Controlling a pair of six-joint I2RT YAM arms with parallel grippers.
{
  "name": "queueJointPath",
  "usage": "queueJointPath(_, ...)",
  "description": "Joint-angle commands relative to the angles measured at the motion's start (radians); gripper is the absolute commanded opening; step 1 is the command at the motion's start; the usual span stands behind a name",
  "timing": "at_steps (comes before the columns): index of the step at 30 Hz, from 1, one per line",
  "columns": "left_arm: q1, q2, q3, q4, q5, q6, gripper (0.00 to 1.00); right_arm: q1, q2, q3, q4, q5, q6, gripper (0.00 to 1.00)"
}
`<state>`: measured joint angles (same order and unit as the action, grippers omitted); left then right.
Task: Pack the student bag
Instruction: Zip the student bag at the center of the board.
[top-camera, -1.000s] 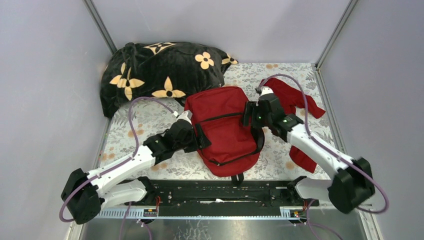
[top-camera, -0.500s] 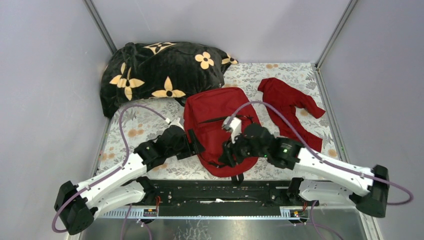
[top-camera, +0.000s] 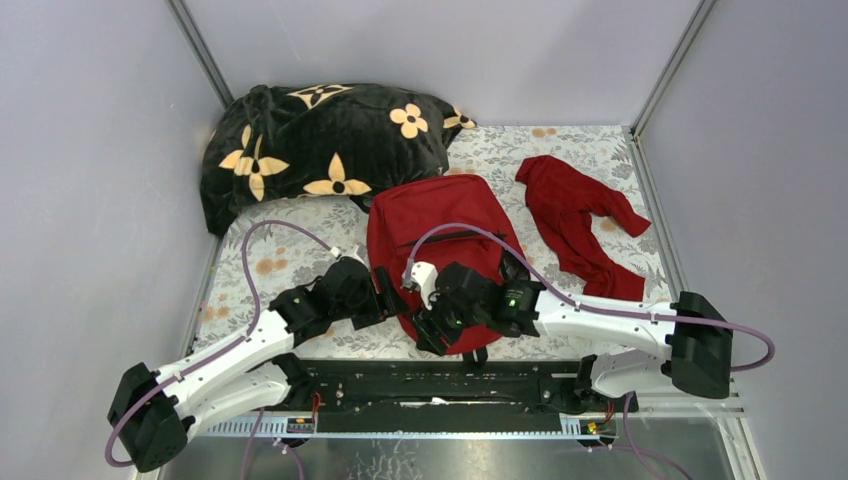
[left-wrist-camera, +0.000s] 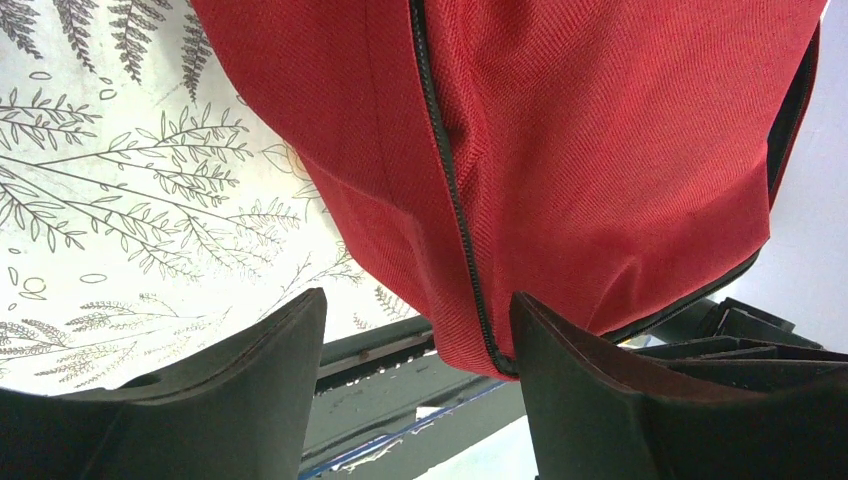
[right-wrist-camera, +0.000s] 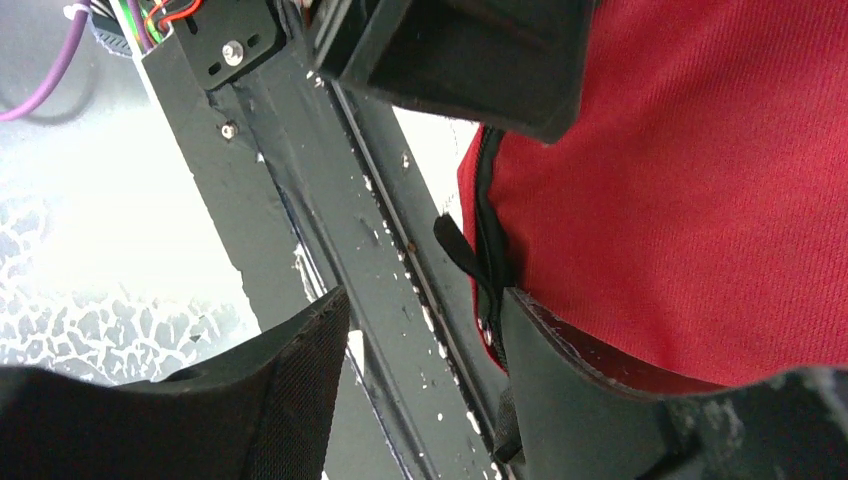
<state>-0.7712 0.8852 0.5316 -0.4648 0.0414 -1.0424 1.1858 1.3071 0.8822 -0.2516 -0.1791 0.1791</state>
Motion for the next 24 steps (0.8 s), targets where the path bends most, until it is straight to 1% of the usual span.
queueJointPath(1, 0.012, -0.008, -0.008, 0.038, 0.023, -0.01, 0.75, 0.005, 0.027, 0.074, 0.059, 0.033, -0.015, 0.64)
queueJointPath(4, 0.013, -0.01, -0.021, 0.055, 0.038, -0.014, 0.75, 0.005, 0.037, 0.095, 0.056, 0.057, -0.008, 0.64)
queueJointPath(10, 0.019, 0.001, -0.031, 0.075, 0.047, -0.011, 0.75, 0.005, 0.035, 0.082, 0.087, 0.13, 0.011, 0.65)
queueJointPath(15, 0.024, 0.015, -0.03, 0.082, 0.055, -0.005, 0.75, 0.005, 0.063, 0.061, 0.103, 0.125, 0.021, 0.62)
queueJointPath(17, 0.024, 0.015, -0.031, 0.088, 0.06, -0.005, 0.74, 0.005, 0.068, 0.049, 0.12, 0.126, 0.024, 0.53)
queueJointPath(19, 0.025, 0.016, -0.036, 0.096, 0.065, -0.005, 0.74, 0.005, 0.071, 0.044, 0.136, 0.127, 0.03, 0.37)
queueJointPath(21, 0.026, 0.019, -0.042, 0.108, 0.07, -0.007, 0.71, 0.005, 0.069, 0.052, 0.126, 0.137, 0.032, 0.24)
queueJointPath(22, 0.026, 0.021, -0.046, 0.114, 0.07, -0.011, 0.67, 0.005, 0.06, 0.055, 0.121, 0.142, 0.034, 0.18)
queueJointPath(24, 0.026, 0.029, -0.051, 0.122, 0.067, -0.017, 0.51, 0.005, 0.03, 0.045, 0.122, 0.148, 0.044, 0.03)
